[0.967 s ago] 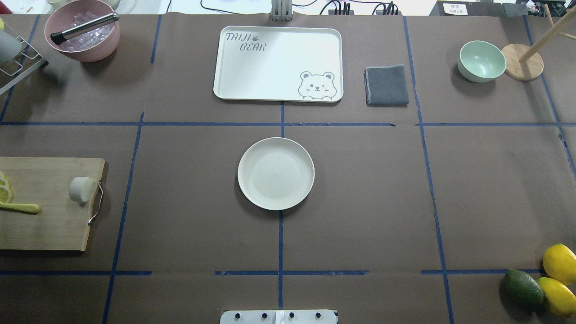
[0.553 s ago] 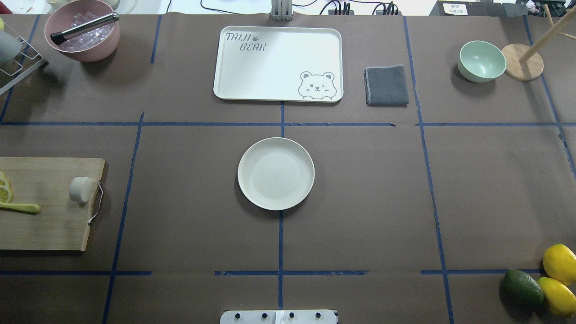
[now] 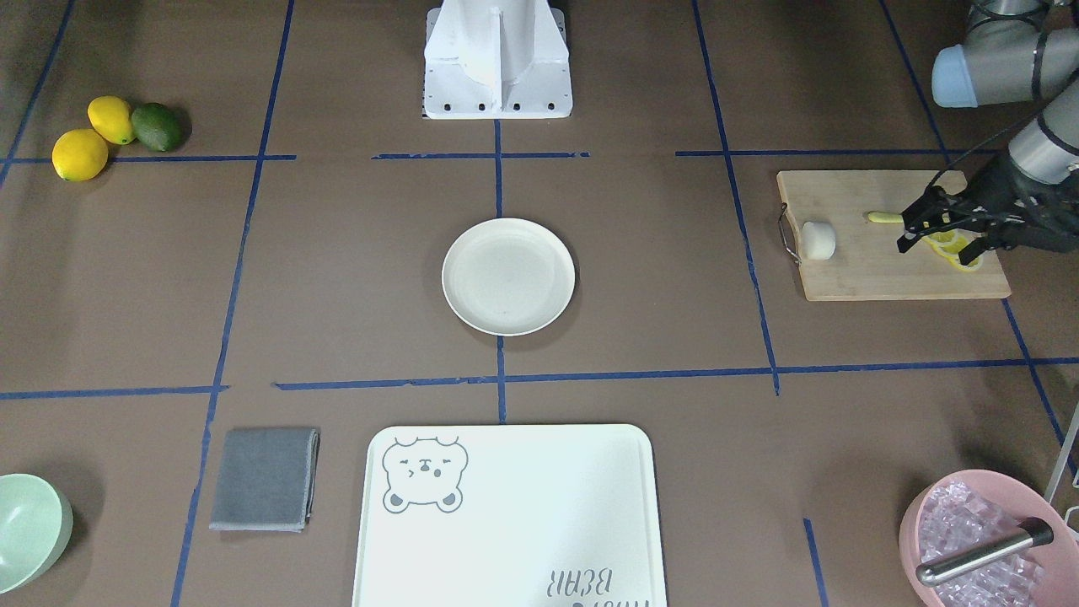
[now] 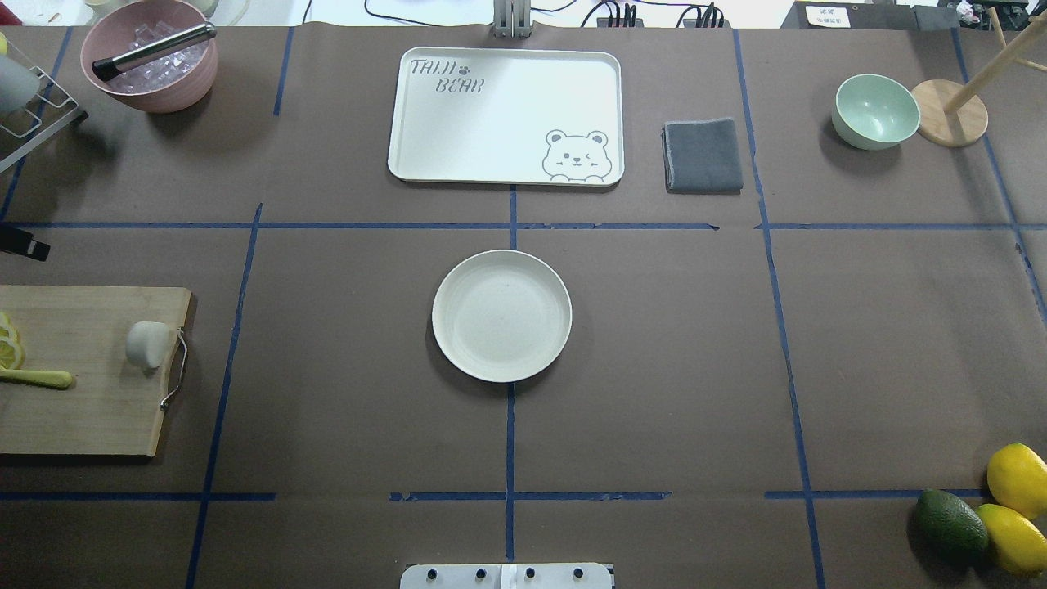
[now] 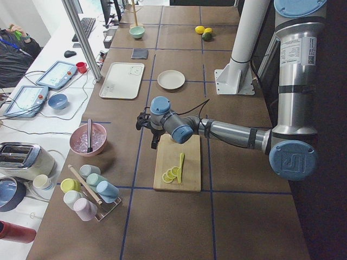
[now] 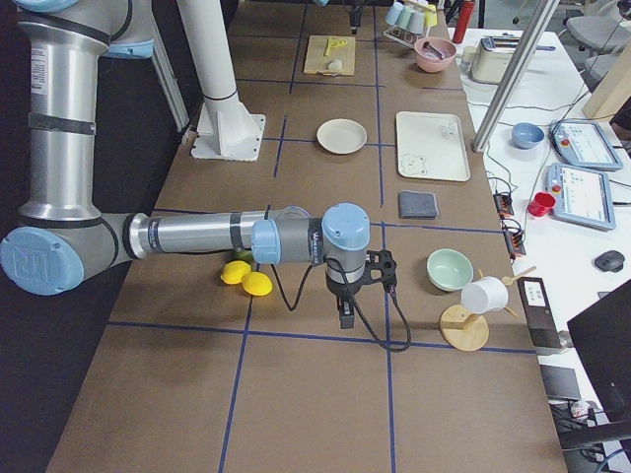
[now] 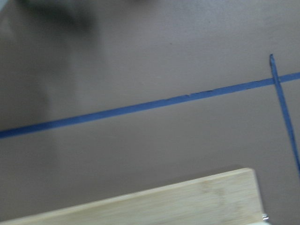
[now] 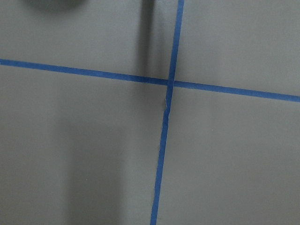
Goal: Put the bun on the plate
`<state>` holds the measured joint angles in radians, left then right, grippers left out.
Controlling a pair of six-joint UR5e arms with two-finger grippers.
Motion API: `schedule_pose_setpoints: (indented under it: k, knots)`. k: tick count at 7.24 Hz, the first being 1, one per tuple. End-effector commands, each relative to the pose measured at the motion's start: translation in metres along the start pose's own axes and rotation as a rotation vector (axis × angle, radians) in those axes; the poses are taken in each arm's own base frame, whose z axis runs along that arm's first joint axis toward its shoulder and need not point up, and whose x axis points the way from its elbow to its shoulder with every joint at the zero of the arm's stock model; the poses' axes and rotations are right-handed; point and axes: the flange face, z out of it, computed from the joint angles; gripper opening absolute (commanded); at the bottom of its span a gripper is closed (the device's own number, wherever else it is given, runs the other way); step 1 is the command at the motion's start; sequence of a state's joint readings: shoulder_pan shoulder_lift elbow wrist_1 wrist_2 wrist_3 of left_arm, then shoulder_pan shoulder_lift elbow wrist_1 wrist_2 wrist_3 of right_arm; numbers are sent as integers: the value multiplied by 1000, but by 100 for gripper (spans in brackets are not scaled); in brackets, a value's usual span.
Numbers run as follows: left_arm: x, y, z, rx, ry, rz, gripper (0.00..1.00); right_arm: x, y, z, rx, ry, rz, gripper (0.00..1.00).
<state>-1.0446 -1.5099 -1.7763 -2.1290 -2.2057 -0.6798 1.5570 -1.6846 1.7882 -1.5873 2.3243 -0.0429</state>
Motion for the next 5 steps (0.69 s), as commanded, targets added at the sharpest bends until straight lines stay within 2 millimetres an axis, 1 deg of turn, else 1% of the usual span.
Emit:
schedule_pose_setpoints:
  k: [1, 2, 3, 5]
  knots:
    - [61, 29, 28, -5, -19, -51, 100, 1, 1, 1, -2, -1, 2, 100]
    - [77, 42, 48, -1, -53, -51, 100, 1, 1, 0, 0, -1, 2, 100]
    - [81, 52, 59, -9, -73, -40, 100, 1, 1, 0, 0, -1, 2, 100]
    - [78, 54, 66, -25, -76, -37, 100, 0, 0, 0, 0, -4, 0, 100]
